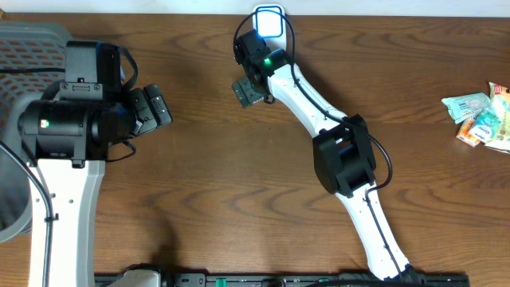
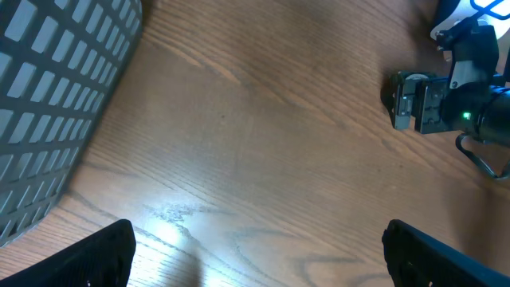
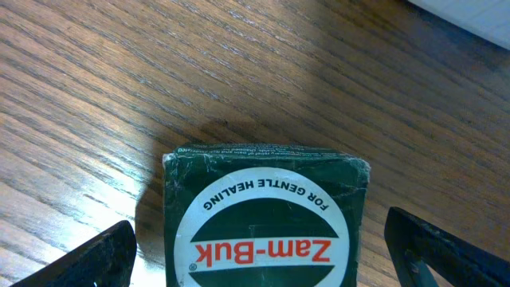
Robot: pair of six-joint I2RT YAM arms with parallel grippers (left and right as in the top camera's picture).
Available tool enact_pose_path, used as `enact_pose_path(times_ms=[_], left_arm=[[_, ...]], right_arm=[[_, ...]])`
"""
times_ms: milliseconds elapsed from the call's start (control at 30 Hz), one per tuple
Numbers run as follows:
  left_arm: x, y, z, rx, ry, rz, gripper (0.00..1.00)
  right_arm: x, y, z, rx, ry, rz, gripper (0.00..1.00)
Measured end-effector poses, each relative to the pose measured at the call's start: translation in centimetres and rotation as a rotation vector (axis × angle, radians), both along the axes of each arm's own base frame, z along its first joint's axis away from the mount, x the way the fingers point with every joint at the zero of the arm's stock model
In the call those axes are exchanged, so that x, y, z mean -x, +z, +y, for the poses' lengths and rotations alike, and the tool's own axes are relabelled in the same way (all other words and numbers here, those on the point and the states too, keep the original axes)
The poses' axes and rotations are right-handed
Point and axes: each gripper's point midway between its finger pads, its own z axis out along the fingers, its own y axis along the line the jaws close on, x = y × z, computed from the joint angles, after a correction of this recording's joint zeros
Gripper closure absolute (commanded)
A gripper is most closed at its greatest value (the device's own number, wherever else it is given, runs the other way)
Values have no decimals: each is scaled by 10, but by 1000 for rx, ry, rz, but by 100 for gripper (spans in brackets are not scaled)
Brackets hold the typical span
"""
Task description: Scan the item barcode
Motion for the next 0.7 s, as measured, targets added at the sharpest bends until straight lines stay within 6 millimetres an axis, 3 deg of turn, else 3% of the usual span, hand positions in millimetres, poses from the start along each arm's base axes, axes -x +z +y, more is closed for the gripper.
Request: enact_pose_path(times_ms=[200,467,700], left_arm=[[0,0,0,0,0,0,2],[0,0,0,0,0,0,2],[0,0,0,0,0,0,2]], right_arm=[[2,-4,4,-18,11,13,11],[5,-6,10,-28,32,20,40],[6,-6,11,-28,30,22,44]])
